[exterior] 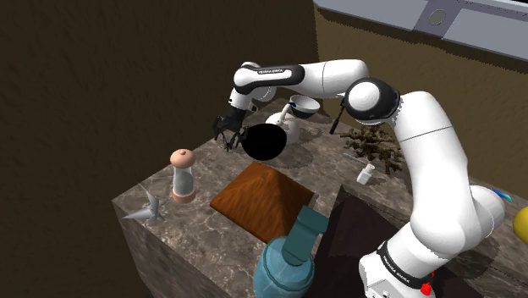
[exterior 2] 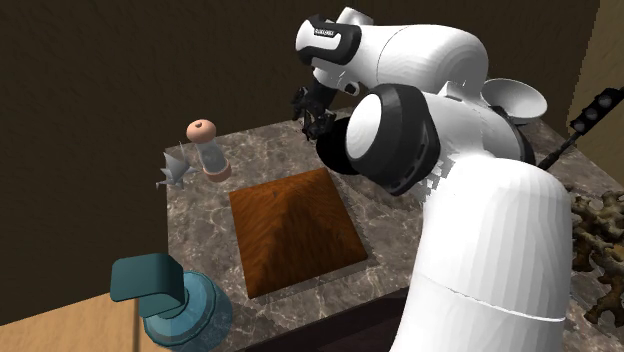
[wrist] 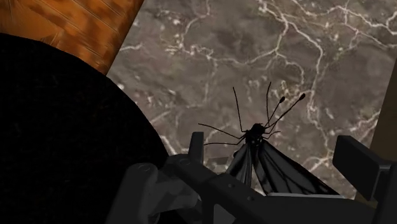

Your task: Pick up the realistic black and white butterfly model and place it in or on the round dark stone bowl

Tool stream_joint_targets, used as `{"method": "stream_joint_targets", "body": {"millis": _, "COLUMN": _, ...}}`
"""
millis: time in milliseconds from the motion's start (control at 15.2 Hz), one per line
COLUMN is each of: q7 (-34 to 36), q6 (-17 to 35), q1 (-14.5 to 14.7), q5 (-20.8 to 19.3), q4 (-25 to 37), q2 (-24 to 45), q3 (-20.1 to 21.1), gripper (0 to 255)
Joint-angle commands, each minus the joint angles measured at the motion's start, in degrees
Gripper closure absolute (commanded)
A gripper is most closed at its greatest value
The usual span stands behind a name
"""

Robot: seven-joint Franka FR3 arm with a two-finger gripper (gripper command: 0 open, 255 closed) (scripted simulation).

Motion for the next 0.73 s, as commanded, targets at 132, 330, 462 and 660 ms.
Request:
{"method": "stream_joint_targets", "body": {"millis": 132, "q7": -0.27, "q6": 0.29, "q1": -0.30, "q5": -0.40, "q4": -1.31, "q2": 0.31, "q3": -0.87, "gripper": 0}}
{"method": "stream_joint_targets", "body": {"millis": 330, "q7": -0.18, "q6": -0.07, "q1": 0.13, "q5": -0.23, "q4": -0.59, "q2": 0.54, "q3": -1.12, "gripper": 255}}
{"method": "stream_joint_targets", "body": {"millis": 462, "q7": -0.10, "q6": 1.07, "q1": -0.03, "q5": -0.07, "q4": -2.40, "q2": -0.17, "q3": -0.97, "gripper": 255}}
{"method": "stream_joint_targets", "body": {"millis": 660, "q7": 0.02, "q6": 0.37, "q1": 0.43, "q5": -0.24, "q4": -0.69, "q2": 0.76, "q3": -1.10, "gripper": 255}}
